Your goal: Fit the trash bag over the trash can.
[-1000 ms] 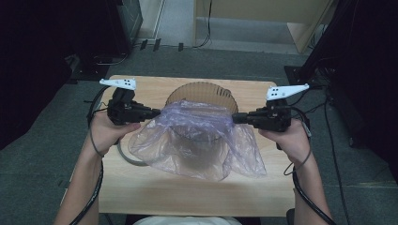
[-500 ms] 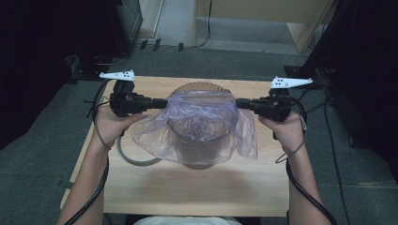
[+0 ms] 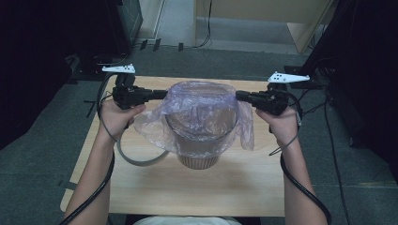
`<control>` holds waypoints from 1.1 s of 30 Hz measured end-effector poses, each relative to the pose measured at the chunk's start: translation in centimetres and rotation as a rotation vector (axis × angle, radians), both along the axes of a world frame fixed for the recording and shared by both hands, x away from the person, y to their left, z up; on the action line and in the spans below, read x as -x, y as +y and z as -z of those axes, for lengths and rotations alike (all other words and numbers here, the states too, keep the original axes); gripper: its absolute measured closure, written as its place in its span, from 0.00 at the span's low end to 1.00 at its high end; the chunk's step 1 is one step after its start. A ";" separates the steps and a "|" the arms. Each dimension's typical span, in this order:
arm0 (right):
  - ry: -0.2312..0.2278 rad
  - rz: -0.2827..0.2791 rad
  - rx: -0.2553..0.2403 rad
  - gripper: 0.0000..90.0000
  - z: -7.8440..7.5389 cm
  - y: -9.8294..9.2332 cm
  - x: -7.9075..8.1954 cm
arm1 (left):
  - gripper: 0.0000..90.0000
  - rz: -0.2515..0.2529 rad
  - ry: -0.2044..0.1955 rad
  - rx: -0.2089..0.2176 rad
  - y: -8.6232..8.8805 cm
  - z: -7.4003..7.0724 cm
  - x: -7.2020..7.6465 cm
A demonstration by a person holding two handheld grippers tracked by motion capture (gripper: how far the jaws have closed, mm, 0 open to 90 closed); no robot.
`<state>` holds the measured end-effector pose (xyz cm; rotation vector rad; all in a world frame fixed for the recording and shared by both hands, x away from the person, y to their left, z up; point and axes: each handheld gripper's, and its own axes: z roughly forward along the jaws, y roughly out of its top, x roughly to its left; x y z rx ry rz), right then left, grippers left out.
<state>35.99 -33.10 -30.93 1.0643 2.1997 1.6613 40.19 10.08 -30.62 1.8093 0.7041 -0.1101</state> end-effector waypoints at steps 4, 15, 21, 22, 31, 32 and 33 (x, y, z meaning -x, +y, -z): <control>0.022 -0.004 0.002 0.99 0.4 0.0 -0.2 | 1.00 -0.010 0.014 -0.001 0.0 0.5 -0.3; 0.009 0.004 0.032 0.74 0.1 -0.5 0.2 | 0.90 -0.004 -0.011 -0.001 0.3 0.1 0.1; -0.037 -0.015 -0.031 0.61 -1.2 -1.2 1.1 | 0.72 -0.003 -0.053 0.016 1.5 -1.2 1.0; -0.043 -0.021 -0.035 0.61 -1.4 -1.2 1.3 | 0.70 0.000 -0.057 0.016 1.6 -1.4 1.1; -0.052 -0.090 -0.051 0.59 -2.7 -0.6 3.0 | 0.57 0.085 -0.067 -0.005 1.4 -2.9 3.3; -0.046 -0.100 -0.045 0.59 -2.7 -0.5 3.3 | 0.55 0.092 -0.067 -0.009 1.3 -3.0 3.6; -0.043 -0.108 -0.037 0.59 -2.7 -0.3 3.5 | 0.54 0.098 -0.064 -0.012 1.2 -3.0 3.9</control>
